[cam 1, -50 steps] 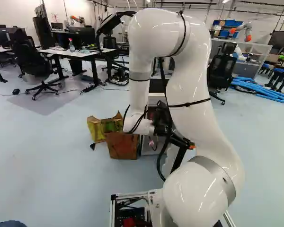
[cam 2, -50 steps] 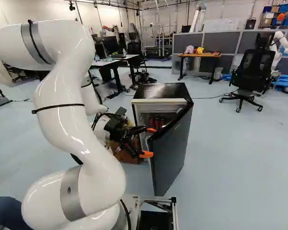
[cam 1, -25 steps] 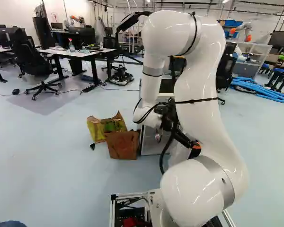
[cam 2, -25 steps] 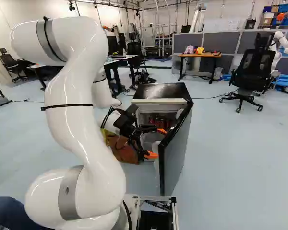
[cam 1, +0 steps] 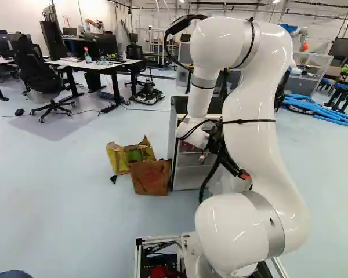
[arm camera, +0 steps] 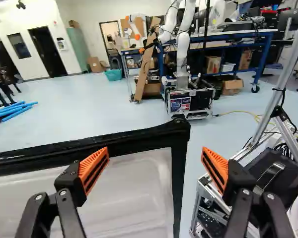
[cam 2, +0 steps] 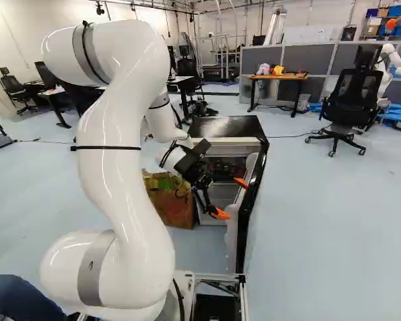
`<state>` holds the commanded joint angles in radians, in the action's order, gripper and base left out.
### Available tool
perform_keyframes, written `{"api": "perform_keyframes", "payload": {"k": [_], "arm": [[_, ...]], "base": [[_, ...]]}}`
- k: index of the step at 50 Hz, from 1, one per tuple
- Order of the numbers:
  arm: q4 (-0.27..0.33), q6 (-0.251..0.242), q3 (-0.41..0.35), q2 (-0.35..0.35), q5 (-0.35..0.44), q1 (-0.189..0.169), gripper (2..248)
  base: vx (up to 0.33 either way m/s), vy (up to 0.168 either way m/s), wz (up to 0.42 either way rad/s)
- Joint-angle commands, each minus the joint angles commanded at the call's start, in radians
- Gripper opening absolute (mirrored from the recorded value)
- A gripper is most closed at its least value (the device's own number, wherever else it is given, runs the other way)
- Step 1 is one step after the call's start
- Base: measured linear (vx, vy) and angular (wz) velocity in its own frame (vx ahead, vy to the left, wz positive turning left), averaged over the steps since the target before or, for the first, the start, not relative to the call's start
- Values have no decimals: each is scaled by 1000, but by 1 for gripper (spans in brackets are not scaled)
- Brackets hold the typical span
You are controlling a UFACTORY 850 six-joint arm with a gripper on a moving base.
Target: Grab a drink from the fridge
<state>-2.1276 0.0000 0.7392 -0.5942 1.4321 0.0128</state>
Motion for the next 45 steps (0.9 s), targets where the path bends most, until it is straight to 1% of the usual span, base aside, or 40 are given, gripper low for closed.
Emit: {"api": "perform_keyframes", "payload": {"k": [20, 32, 45], "arm": [[3, 0, 89, -16, 0, -135, 247], [32, 0, 144, -30, 0, -206, 247], [70, 0, 205, -50, 0, -276, 247]], "base": [[0, 0, 0], [0, 0, 0], [0, 0, 0]]}}
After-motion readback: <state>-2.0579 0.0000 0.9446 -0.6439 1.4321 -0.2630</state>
